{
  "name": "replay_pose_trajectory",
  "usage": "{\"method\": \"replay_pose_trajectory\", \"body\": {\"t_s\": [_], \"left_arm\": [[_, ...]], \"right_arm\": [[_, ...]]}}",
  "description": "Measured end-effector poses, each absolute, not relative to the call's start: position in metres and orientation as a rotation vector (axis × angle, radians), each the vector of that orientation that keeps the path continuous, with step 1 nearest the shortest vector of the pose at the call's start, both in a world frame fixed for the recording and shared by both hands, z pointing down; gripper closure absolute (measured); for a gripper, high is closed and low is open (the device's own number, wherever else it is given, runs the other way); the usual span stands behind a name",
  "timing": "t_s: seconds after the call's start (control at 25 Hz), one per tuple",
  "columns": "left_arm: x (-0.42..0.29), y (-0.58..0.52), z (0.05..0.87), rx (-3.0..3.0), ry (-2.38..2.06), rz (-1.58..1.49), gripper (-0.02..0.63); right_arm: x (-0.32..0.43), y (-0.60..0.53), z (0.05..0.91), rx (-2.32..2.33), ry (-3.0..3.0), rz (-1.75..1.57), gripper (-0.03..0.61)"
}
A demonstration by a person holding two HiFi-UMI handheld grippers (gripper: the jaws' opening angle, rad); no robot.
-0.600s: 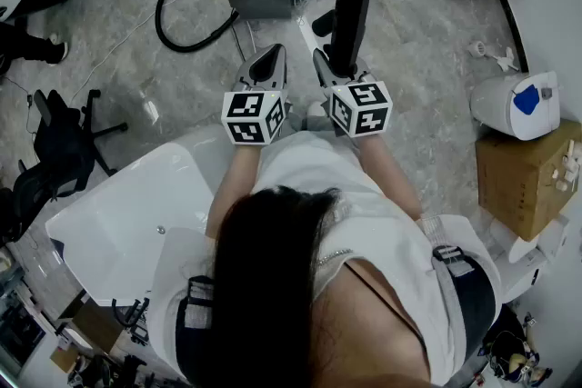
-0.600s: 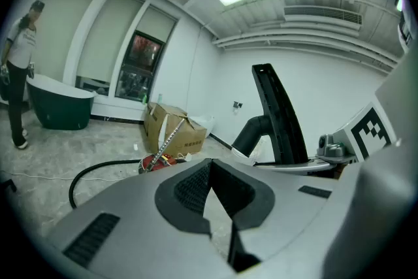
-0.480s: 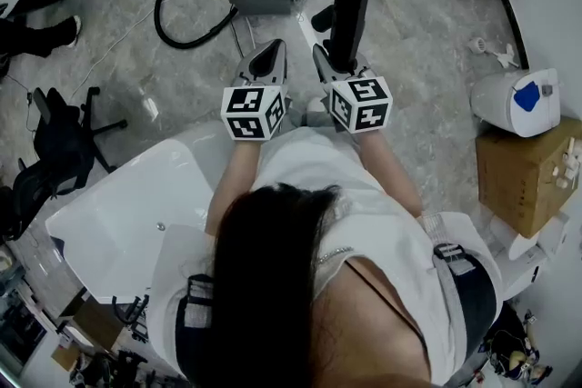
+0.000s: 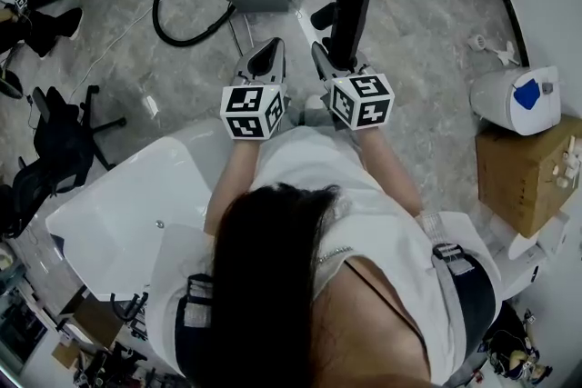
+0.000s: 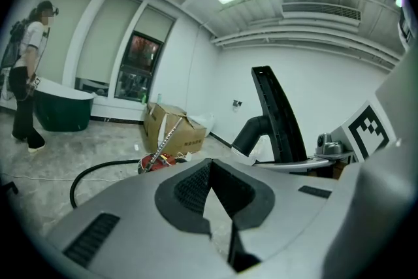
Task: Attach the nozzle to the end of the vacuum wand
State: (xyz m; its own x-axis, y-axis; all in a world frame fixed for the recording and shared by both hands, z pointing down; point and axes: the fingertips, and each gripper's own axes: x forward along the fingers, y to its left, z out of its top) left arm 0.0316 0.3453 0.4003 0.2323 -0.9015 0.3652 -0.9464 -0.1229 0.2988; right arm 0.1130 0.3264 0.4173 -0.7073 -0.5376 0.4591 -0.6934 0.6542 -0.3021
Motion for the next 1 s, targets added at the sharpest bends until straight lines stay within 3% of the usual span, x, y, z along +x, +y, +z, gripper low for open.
{"method": "replay_pose_trajectory", "body": {"t_s": [1.0], "left_arm": [[0.049,0.324,0.407,1.985,-1.784,0.111,0.612]], "right_arm": [[0.15,0.299,0.423,0.95,-2.573,0.704,0.489]]}}
